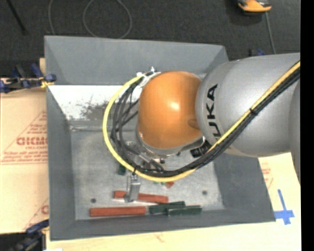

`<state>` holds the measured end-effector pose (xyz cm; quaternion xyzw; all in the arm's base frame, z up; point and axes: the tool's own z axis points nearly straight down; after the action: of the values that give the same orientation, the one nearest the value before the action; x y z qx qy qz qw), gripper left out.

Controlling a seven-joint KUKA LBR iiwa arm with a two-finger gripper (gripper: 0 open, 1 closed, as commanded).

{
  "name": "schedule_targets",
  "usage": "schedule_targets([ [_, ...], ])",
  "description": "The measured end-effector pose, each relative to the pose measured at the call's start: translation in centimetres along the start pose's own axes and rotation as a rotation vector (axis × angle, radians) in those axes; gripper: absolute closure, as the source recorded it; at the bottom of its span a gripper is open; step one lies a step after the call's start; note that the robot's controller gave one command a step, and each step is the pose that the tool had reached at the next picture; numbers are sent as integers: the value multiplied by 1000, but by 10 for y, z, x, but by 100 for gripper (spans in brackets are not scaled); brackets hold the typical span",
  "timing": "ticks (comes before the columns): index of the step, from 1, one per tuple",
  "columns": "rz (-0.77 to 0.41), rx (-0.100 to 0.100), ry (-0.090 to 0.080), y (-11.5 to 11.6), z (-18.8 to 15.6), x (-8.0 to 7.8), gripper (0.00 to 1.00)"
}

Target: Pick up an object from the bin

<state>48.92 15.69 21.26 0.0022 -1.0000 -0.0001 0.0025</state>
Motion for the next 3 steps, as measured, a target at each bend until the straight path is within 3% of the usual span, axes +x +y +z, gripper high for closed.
schedule_targets([
  [1,-118,1,-3,-20,143,0,0],
  [2,-115,-1,-6,-19,138,-1,100],
  [3,-175,0,-17,-36,-30,-18,100],
])
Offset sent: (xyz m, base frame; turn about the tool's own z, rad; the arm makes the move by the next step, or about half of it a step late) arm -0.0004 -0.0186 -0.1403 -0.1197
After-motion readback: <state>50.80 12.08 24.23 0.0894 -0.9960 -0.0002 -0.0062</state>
